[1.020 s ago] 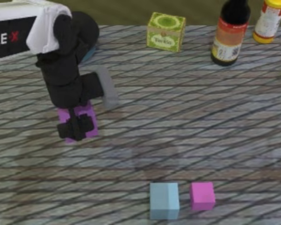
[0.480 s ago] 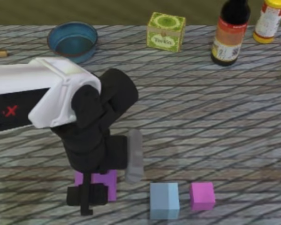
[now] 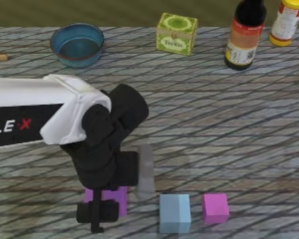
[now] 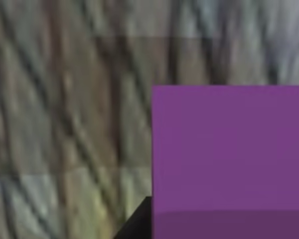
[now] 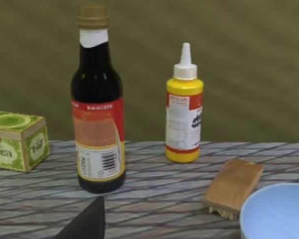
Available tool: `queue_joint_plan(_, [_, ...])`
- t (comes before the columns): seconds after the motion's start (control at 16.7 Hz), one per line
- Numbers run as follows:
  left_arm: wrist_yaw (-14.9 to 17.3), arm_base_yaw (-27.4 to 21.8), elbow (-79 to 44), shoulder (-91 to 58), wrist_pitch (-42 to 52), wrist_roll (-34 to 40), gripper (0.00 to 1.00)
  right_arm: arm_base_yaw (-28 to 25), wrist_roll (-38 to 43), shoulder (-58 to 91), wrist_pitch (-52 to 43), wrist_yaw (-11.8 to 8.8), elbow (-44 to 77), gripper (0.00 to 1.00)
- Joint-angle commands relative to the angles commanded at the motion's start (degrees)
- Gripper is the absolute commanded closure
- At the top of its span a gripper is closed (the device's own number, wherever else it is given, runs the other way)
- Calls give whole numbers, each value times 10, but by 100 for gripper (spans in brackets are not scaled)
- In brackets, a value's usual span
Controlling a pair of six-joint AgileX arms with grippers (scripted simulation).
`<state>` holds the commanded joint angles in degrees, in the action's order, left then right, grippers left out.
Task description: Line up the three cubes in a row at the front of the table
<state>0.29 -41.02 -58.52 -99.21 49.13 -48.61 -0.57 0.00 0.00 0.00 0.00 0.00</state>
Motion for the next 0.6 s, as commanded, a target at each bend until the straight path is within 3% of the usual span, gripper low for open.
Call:
queue_joint_plan(0.24, [0,-6,41,-42,-87,0,100,0,0,0,0,0,0,0])
queue_joint_plan(0.54, [-1,-7,49,-51,-101,1,100,0,0,0,0,0,0,0])
queue_joint_plan(0.6, [-1,-7,49,-51,-101,1,92,0,0,0,0,0,0,0])
